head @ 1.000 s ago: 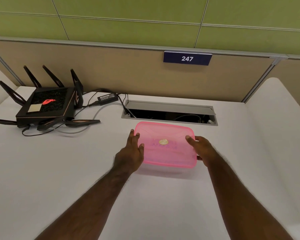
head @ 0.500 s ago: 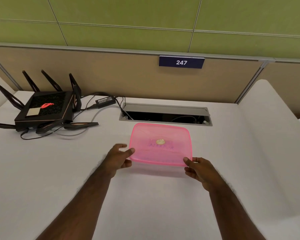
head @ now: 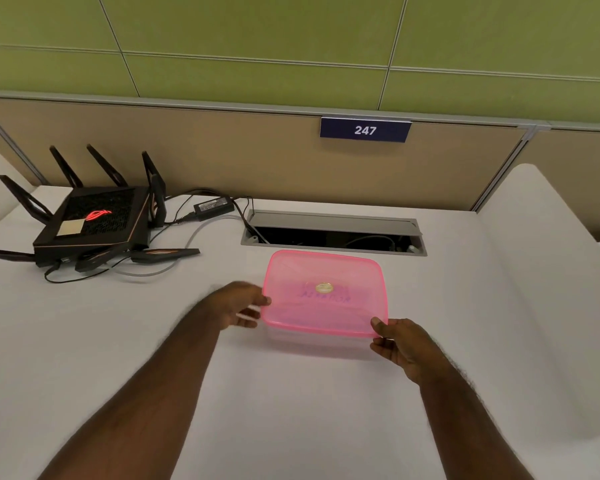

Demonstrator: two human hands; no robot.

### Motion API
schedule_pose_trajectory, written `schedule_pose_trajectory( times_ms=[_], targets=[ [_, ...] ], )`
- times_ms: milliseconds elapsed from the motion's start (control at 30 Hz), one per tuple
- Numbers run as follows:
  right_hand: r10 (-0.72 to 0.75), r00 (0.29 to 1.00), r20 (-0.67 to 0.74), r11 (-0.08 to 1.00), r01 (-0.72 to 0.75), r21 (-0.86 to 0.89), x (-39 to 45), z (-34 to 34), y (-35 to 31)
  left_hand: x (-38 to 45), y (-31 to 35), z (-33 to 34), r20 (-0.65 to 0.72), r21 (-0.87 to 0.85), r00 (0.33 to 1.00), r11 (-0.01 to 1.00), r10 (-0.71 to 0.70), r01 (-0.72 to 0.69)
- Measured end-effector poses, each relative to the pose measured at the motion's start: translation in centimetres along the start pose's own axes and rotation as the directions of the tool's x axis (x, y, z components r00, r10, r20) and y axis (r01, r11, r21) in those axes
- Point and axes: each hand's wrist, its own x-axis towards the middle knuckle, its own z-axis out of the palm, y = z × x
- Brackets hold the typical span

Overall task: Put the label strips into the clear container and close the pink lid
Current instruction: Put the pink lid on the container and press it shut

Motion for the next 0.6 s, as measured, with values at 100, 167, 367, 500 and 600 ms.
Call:
schedule_pose_trajectory(
  times_ms=[100, 167, 367, 500, 600],
  targets=[
    [-0.006, 1.0, -0.012, 1.0, 0.006, -0.025, 0.2, -0.1, 0.2, 1.6, 3.5, 0.7, -0.12, 0.055, 0.984, 0.99, 0.134, -0.128],
    [-0.013, 1.0, -0.025, 0.999, 0.012, -0.039, 0.3, 0.0, 0.2, 3.0, 5.2, 1.7, -0.198, 0.062, 0.966, 0.985, 0.168, -0.159],
    [-0.033, 0.998, -0.053, 0.998, 0.029, -0.061, 0.3, 0.0, 0.5, 6.5, 6.2, 3.2, -0.328, 0.283, 0.925, 0.954, 0.19, -0.096],
    [-0.036, 0.998, -0.046, 0.997, 0.033, -0.065, 0.2, -0.1, 0.5, 8.0, 5.2, 3.3, -0.373, 0.343, 0.895, 0.932, 0.245, -0.112],
    [-0.04, 0.998, -0.049, 0.997, 0.036, -0.073, 0.2, 0.0, 0.5, 8.5, 4.9, 3.5, -0.414, 0.442, 0.863, 0.893, 0.29, -0.088]
  ],
)
